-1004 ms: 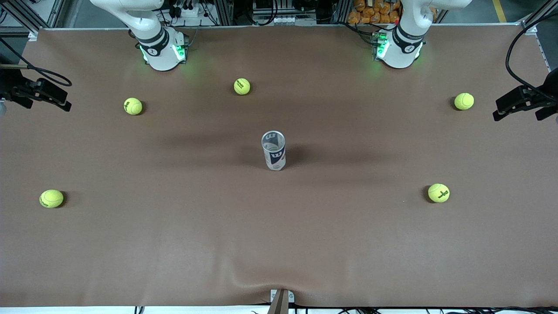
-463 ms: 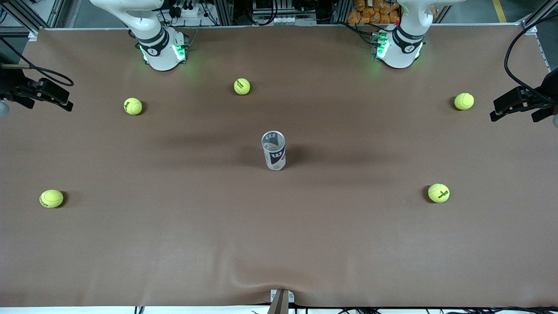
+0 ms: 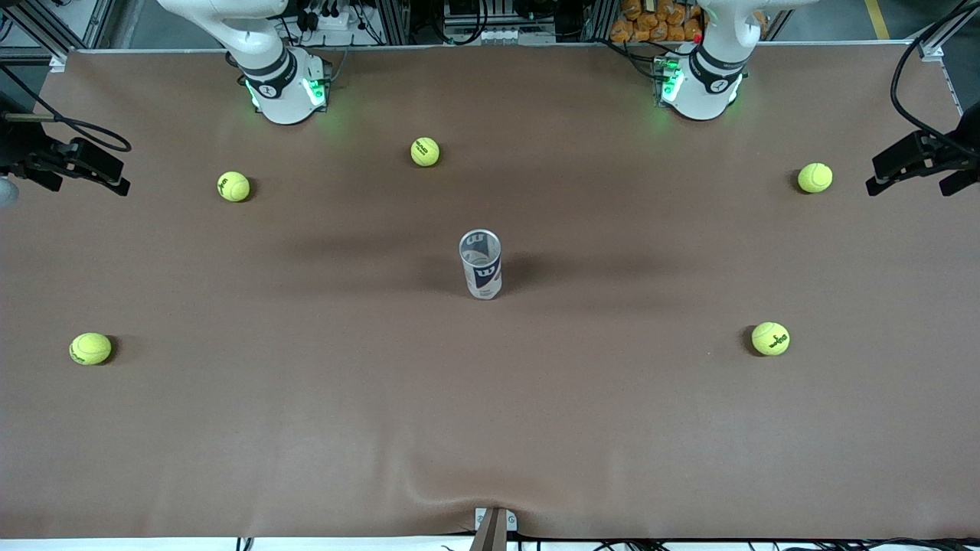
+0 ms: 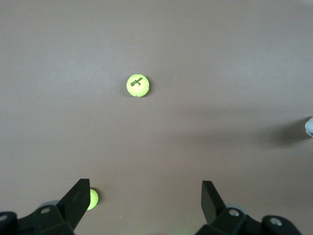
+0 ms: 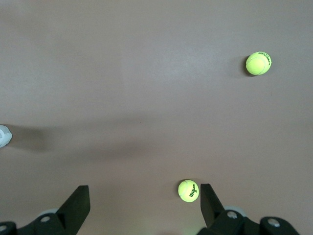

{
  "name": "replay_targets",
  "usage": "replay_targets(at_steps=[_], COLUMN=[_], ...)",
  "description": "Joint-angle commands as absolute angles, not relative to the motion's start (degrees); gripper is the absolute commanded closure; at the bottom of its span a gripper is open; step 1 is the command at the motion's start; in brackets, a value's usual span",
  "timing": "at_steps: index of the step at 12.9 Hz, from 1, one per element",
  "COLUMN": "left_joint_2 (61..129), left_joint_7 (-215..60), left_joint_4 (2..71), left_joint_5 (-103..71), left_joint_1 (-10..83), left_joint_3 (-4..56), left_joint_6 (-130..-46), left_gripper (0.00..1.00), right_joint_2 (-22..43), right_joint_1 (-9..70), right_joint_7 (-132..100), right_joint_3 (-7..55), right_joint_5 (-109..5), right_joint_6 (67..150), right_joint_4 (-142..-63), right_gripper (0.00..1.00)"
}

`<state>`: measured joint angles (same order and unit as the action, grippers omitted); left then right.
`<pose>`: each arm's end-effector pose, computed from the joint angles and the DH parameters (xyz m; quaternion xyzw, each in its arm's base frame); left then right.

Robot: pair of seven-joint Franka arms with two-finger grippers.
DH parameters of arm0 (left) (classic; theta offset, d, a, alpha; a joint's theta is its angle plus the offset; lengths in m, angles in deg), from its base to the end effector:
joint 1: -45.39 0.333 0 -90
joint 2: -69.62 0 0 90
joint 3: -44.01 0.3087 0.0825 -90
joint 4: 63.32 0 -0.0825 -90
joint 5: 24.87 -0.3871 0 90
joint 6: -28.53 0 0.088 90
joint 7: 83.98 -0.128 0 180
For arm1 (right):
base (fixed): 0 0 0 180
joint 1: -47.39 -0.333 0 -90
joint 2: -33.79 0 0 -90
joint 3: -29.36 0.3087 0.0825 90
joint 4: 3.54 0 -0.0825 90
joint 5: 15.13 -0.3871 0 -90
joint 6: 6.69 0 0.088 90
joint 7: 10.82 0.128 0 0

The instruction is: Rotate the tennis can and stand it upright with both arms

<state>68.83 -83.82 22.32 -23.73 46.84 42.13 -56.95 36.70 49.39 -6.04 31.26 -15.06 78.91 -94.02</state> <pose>0.5457 -0.0069 0.6327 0.9999 -0.0032 0.0054 0.0097 0.5335 -0.0006 0.6134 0.9989 -0.0426 -0.0171 0.0022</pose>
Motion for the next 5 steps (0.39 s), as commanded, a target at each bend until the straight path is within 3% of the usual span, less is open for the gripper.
replay_targets(at_steps=[1, 5], left_joint_2=[66.02, 66.54], left_joint_7=[-84.59, -84.33], left_joint_4=[25.01, 24.57], left_joint_5=[-25.13, -25.22], left_joint_1=[45.75, 44.43], left_joint_3=[42.43, 42.52], left_joint_6=[-57.25, -57.25], left_gripper=[0.00, 0.00], right_joint_2=[36.69, 36.69], right_joint_1=[48.80, 48.62], right_joint_7=[-5.28, -5.28], right_joint_3=[31.12, 31.12], right_joint_5=[-14.08, -14.08], right_joint_6=[78.65, 78.65], right_joint_4=[-93.81, -93.81], right_gripper=[0.00, 0.00])
